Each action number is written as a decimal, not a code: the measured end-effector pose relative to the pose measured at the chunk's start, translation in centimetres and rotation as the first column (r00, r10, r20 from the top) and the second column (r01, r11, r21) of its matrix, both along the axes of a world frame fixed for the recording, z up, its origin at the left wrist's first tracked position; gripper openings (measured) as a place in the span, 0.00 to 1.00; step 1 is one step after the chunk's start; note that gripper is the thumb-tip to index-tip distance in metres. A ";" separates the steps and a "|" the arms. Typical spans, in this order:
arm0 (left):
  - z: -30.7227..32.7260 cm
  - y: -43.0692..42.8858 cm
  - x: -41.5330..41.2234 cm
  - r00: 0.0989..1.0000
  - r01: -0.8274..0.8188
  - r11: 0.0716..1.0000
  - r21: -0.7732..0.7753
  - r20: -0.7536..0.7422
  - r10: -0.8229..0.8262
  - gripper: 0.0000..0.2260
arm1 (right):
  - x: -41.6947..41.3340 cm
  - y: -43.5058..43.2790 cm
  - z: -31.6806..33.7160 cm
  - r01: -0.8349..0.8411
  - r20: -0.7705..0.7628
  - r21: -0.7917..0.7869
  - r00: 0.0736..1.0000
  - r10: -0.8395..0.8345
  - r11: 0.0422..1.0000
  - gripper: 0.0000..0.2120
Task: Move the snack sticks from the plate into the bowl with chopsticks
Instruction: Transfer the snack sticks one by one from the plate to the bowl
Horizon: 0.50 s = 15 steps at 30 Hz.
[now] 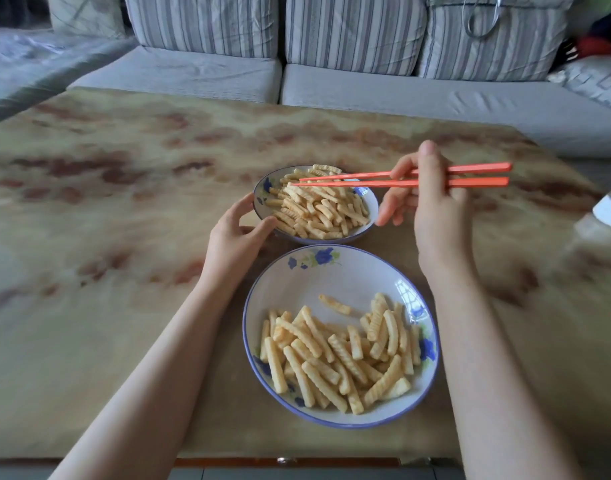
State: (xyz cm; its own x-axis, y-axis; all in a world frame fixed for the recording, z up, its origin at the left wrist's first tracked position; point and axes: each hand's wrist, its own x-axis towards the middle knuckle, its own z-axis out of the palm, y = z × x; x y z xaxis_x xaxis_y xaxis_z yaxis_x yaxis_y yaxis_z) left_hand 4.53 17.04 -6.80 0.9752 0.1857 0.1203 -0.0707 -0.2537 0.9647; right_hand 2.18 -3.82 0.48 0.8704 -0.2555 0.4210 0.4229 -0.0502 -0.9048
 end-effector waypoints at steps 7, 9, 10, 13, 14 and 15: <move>-0.4 0.2 0.4 1.000 0.005 1.000 0.018 0.018 -0.005 0.22 | -3.0 -3.6 2.5 -0.140 -0.134 -0.072 0.982 0.130 0.988 0.22; -0.5 0.2 0.5 1.000 0.009 1.000 0.013 0.019 -0.009 0.22 | -4.0 -4.6 3.0 -0.172 -0.157 -0.137 0.976 0.150 0.976 0.23; -0.5 0.2 0.5 1.000 0.010 1.000 0.013 0.019 -0.010 0.22 | -4.4 -5.1 3.2 -0.182 -0.164 -0.160 0.974 0.156 0.970 0.23; -0.5 0.2 0.5 0.999 0.011 1.000 0.025 0.034 -0.012 0.22 | -5.4 -6.3 3.6 -0.209 -0.208 -0.199 0.964 0.167 0.957 0.22; -0.5 0.2 0.5 0.999 0.010 1.000 0.026 0.036 -0.011 0.22 | -5.6 -6.5 3.7 -0.221 -0.228 -0.206 0.958 0.173 0.953 0.21; -0.5 0.2 0.5 0.999 0.009 1.000 0.026 0.038 -0.010 0.22 | -5.9 -6.6 3.8 -0.235 -0.247 -0.213 0.952 0.180 0.948 0.21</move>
State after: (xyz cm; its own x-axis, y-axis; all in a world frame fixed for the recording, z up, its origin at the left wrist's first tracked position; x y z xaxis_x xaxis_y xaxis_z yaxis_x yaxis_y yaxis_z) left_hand 5.03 17.26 -7.31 0.9714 0.1730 0.1624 -0.1102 -0.2774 0.9544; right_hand -3.67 -10.45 4.24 0.9711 0.0247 0.2372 0.2371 -0.2075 -0.9491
